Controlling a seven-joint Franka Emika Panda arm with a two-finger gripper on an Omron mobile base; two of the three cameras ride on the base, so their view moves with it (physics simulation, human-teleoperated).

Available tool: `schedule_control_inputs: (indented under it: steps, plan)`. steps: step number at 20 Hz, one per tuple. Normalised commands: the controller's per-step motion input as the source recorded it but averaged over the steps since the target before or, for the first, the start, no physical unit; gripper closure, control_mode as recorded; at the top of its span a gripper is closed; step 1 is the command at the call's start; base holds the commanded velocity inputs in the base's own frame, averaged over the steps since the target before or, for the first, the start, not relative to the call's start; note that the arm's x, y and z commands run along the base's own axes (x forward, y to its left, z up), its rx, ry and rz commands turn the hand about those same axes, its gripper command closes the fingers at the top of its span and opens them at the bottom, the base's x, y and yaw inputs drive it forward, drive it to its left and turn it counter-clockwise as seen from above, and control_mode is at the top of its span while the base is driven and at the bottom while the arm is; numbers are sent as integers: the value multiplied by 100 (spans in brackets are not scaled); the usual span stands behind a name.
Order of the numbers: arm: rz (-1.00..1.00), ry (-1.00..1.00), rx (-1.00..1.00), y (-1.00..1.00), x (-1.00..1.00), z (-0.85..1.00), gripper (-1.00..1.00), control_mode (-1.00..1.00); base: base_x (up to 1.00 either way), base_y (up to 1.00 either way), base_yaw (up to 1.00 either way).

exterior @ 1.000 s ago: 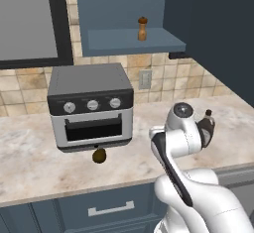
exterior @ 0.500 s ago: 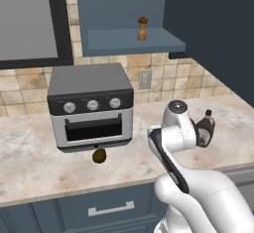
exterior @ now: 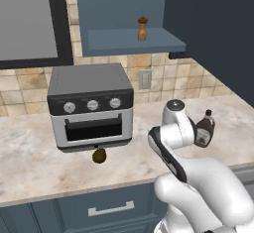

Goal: There are various items on the counter. Only move the condiments/shakers into the cabinet.

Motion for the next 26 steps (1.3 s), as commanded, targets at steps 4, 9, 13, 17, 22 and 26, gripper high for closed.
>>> schedule_control_inputs:
  steps: [4,9,13,17,22,26]
  plan:
    - [3,-2,0,0,0,-47,-100,-100,0,0,0]
    - [2,-3,0,0,2,-35,-100,-100,0,0,0]
    - [1,-6,-1,0,0,-28,-100,-100,0,0,0]
    - [0,-13,-3,-1,2,-28,-100,-100,0,0,0]
    - [0,-13,-2,-5,0,-27,-100,-100,0,0,0]
    - [0,0,0,-4,0,-30,-100,-100,0,0,0]
